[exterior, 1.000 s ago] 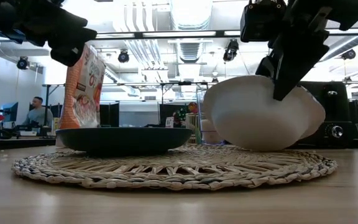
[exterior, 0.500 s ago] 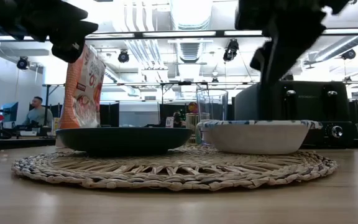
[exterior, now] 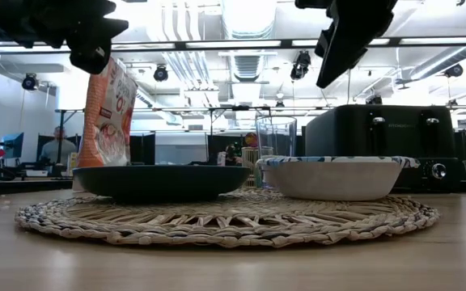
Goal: Arrange a breakfast setting
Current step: Put the cup of milk on the brown table placemat
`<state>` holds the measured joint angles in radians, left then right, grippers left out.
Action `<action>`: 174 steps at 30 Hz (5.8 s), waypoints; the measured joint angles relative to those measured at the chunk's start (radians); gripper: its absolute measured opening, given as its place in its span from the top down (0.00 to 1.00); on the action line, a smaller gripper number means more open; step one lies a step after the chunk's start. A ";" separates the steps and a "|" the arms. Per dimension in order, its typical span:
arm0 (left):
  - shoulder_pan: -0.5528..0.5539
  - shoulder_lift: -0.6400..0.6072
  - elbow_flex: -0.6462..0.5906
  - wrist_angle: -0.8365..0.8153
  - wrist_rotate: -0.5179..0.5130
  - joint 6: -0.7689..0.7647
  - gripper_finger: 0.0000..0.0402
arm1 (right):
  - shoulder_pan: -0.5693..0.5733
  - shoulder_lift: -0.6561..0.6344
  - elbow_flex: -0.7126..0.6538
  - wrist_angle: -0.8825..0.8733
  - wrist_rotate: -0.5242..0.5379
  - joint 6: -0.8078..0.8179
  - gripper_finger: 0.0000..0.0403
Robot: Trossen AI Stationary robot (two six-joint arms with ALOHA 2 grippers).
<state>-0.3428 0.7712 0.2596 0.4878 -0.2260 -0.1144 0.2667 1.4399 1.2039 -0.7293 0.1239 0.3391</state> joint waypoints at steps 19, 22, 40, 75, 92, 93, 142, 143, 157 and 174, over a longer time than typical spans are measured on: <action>0.000 0.000 0.000 0.054 -0.056 0.001 0.71 | -0.221 0.000 0.004 -0.088 0.089 -0.277 0.69; 0.000 0.000 0.000 0.053 -0.063 0.010 0.71 | -0.252 0.000 0.023 -0.074 0.091 -0.362 0.69; 0.000 0.000 0.000 0.053 -0.071 0.054 0.71 | -0.402 0.001 0.052 0.035 0.236 -0.603 0.75; 0.000 0.000 0.000 0.051 -0.071 0.062 0.71 | -0.449 0.092 0.027 0.144 0.191 -0.597 0.67; 0.000 0.000 0.000 0.050 -0.071 0.072 0.71 | -0.467 0.160 0.033 0.141 0.192 -0.611 0.77; 0.000 0.000 0.000 0.050 -0.071 0.072 0.71 | -0.467 0.161 0.033 0.136 0.192 -0.612 0.78; 0.000 0.000 0.000 0.051 -0.022 0.045 0.71 | -0.284 0.234 0.253 -0.128 -0.036 -0.485 0.98; 0.000 0.000 0.000 0.050 -0.022 0.045 0.71 | -0.282 0.234 0.258 -0.147 -0.036 -0.468 0.98; 0.000 0.000 0.000 0.050 -0.023 0.045 0.71 | -0.228 0.232 0.301 -0.263 -0.125 -0.362 0.98; 0.000 0.000 0.000 0.050 -0.025 0.046 0.71 | -0.223 0.231 0.303 -0.255 -0.122 -0.323 0.87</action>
<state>-0.3431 0.7708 0.2600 0.5381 -0.2512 -0.0689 0.0437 1.6708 1.5065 -0.9845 0.0023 0.0161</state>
